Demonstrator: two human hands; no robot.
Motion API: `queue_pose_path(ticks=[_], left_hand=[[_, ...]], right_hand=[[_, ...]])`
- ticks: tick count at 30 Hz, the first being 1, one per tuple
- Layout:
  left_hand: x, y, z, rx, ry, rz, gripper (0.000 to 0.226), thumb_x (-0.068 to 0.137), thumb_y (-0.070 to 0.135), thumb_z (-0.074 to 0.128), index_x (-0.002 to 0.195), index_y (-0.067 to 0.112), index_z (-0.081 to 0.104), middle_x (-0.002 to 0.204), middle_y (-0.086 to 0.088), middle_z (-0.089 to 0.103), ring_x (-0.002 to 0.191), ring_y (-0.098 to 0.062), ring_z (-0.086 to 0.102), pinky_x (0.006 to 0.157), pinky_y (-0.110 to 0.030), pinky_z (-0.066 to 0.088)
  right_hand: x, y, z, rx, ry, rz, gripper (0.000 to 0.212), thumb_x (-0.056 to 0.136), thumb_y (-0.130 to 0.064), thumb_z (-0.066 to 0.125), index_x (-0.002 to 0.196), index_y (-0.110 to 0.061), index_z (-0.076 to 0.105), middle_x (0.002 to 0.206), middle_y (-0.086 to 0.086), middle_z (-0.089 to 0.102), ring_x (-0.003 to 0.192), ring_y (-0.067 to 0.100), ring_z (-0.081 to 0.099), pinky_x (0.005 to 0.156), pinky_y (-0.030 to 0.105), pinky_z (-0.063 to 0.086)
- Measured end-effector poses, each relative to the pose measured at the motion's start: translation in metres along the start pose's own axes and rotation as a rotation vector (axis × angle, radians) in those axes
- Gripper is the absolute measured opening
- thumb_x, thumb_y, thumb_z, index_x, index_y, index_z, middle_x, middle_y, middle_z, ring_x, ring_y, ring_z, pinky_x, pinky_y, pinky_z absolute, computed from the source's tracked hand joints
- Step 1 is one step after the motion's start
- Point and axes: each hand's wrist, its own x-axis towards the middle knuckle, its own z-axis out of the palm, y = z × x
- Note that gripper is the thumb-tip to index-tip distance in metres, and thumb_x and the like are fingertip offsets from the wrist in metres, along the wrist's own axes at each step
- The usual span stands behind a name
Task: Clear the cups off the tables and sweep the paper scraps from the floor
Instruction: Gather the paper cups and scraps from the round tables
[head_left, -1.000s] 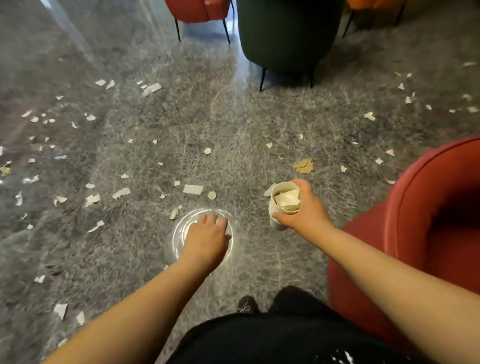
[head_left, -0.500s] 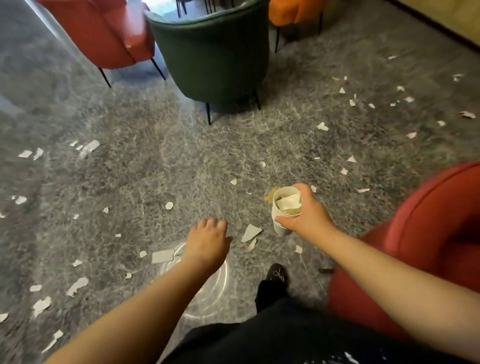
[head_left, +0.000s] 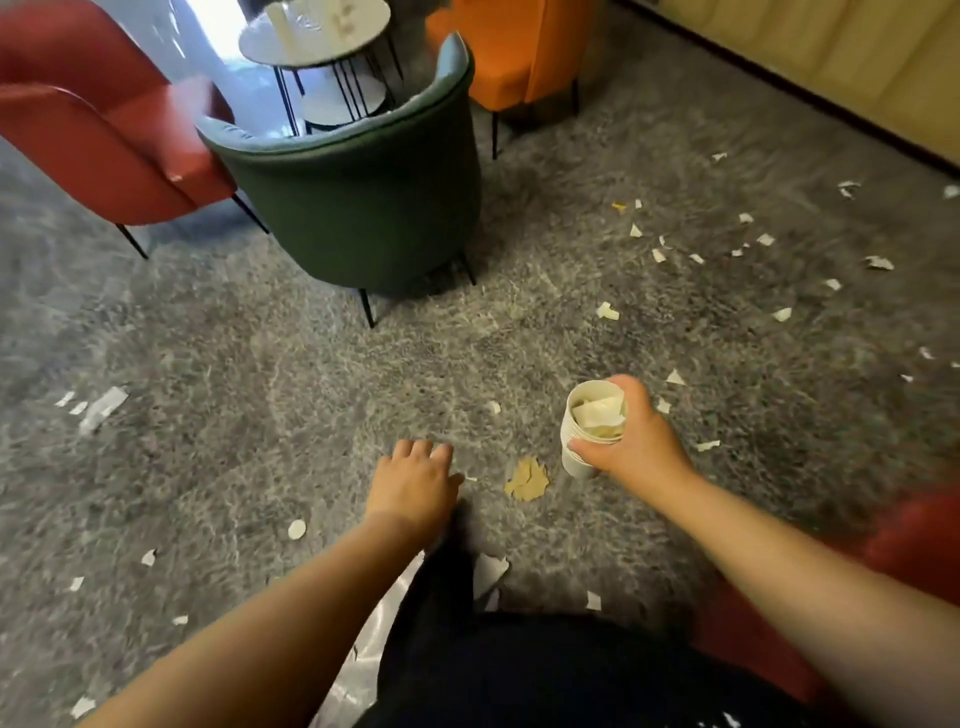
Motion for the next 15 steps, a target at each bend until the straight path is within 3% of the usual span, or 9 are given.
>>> queue_pose_path(ticks=[5, 10, 15], left_hand=[[0.102, -0.017, -0.034, 0.048, 0.008, 0.091, 0.044, 0.1, 0.047, 0.036, 0.135, 0.021, 0.045, 0.137, -0.003, 0.049, 0.128, -0.027, 0.04, 0.098, -0.04, 0.038], [0.216, -0.038, -0.077, 0.083, 0.01, 0.199, 0.047, 0.1, 0.048, 0.036, 0.138, 0.022, 0.044, 0.139, -0.003, 0.049, 0.13, -0.027, 0.04, 0.101, -0.04, 0.037], [0.313, -0.048, -0.128, 0.14, -0.007, 0.336, 0.048, 0.1, 0.049, 0.036, 0.14, 0.022, 0.043, 0.141, -0.004, 0.048, 0.132, -0.028, 0.038, 0.104, -0.041, 0.036]], right_hand=[[0.078, -0.012, 0.0, -0.013, 0.106, 0.044, 0.077, 0.064, -0.031, 0.086, 0.125, -0.031, 0.04, 0.104, -0.009, 0.054, 0.09, 0.014, 0.053, 0.073, 0.023, 0.037], [0.163, -0.04, -0.006, 0.017, 0.205, 0.107, 0.071, 0.064, -0.031, 0.085, 0.118, -0.035, 0.039, 0.103, -0.01, 0.054, 0.09, 0.014, 0.054, 0.067, 0.023, 0.04], [0.238, -0.07, -0.018, 0.038, 0.311, 0.184, 0.073, 0.064, -0.028, 0.086, 0.122, -0.029, 0.041, 0.111, -0.004, 0.058, 0.098, 0.02, 0.058, 0.078, 0.029, 0.046]])
